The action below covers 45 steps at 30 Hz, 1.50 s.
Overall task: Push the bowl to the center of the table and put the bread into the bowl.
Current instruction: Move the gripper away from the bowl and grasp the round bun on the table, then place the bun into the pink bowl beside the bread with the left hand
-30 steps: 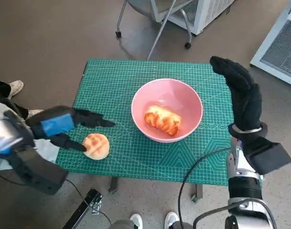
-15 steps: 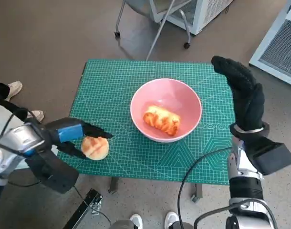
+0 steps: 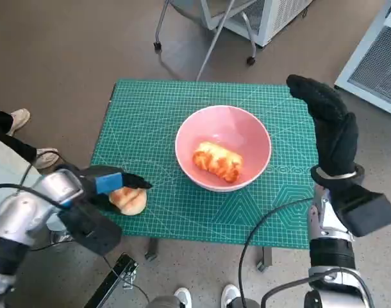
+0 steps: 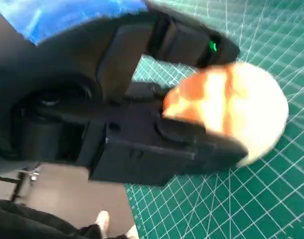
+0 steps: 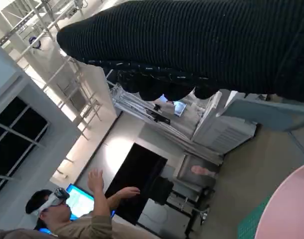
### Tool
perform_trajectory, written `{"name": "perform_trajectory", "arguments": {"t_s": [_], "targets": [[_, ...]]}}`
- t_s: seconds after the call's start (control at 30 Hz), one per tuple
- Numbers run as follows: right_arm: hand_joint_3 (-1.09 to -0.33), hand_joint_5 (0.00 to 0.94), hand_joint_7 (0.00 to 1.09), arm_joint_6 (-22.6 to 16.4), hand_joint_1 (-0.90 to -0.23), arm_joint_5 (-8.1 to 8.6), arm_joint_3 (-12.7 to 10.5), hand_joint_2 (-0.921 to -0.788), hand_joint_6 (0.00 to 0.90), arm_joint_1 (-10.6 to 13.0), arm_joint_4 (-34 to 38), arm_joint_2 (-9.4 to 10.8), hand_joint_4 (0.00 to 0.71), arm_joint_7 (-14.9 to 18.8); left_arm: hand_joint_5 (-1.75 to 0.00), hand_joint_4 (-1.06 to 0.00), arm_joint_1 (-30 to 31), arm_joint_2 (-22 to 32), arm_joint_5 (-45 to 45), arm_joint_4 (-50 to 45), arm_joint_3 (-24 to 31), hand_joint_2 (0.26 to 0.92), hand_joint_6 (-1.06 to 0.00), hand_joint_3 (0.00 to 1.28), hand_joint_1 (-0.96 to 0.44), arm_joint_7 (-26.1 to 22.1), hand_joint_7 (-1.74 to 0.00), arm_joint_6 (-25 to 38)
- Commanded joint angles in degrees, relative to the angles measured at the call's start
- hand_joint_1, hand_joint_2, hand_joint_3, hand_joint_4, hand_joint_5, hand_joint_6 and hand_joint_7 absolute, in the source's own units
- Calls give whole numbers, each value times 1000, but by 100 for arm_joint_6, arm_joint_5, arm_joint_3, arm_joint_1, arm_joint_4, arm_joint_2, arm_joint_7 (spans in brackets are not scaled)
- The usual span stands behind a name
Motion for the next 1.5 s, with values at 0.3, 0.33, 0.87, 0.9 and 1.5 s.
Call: {"name": "perform_trajectory", "arguments": {"t_s": [0.3,0.33,0.87,0.9,1.5], "targets": [[-806,5,767,26,-574,130,-54,-921,38,150,35,-21,366,188,-1160,-510,-267,-224,129,912,-241,921,-551,202,15,1029,-1205,-2],[-806,5,766,27,-574,132,-55,-921,38,151,33,-16,367,190,-1149,-521,-297,-233,132,966,-257,921,-556,191,10,1085,-1283,-7],[-808,4,759,33,-568,156,-67,-921,42,167,30,19,367,192,-1195,-554,-745,-106,-193,1060,-123,921,-594,145,1,1124,-1312,23],[-808,4,759,35,-569,161,-71,-921,42,165,38,19,367,194,-1194,-556,-792,-92,-309,1032,-41,921,-604,139,1,1087,-1300,21],[-807,4,759,48,-570,124,-88,-921,43,85,135,21,367,177,-1160,-630,-1828,-385,-1963,433,1108,915,-772,39,2,865,-1084,113]]}}
